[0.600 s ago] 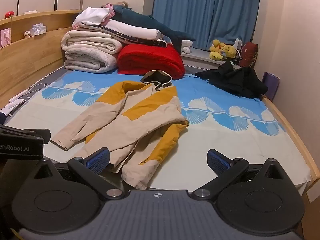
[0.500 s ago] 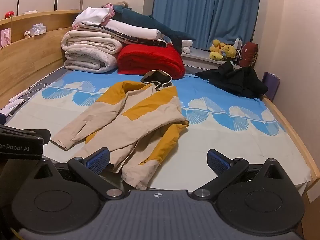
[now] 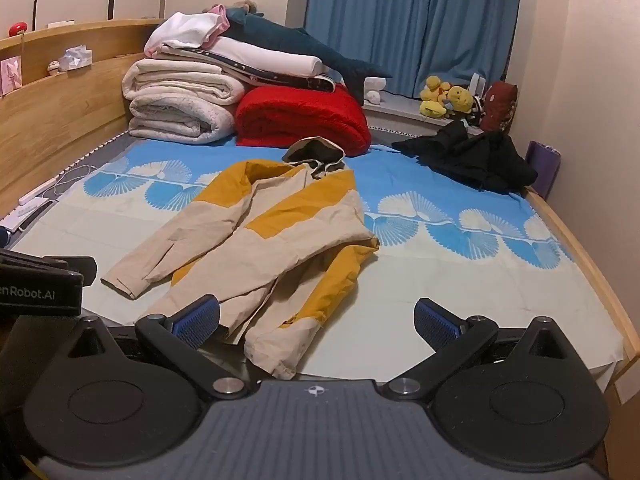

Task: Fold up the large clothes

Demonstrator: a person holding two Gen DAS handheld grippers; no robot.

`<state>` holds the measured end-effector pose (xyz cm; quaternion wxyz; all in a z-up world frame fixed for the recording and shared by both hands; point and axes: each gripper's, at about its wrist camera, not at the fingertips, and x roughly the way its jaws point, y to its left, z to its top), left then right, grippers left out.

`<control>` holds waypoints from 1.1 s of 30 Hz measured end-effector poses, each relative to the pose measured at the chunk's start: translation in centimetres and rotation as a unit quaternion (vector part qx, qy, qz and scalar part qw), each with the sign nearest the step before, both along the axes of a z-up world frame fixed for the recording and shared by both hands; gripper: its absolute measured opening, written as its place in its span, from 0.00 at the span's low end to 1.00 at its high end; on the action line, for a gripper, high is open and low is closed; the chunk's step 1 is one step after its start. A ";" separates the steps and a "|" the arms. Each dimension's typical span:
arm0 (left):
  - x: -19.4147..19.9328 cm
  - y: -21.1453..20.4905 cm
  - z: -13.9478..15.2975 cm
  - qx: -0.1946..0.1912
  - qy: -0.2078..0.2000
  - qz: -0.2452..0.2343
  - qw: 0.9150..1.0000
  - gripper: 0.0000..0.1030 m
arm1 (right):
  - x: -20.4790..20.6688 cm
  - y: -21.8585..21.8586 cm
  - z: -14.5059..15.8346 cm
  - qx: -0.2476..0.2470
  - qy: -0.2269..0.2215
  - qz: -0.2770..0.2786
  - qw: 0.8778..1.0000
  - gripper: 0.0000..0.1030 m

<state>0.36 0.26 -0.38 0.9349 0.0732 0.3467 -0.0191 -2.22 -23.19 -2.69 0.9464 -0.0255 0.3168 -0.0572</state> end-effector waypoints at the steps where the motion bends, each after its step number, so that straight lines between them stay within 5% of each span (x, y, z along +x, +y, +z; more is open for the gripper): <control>1: 0.0 -0.1 0.1 0.000 0.000 0.001 1.000 1.00 | 0.0 0.0 0.0 0.000 0.000 0.000 1.000 0.99; 33: -0.1 -0.1 0.2 0.002 -0.001 0.001 1.000 1.00 | -0.2 0.0 -0.2 0.001 0.001 0.000 1.000 0.99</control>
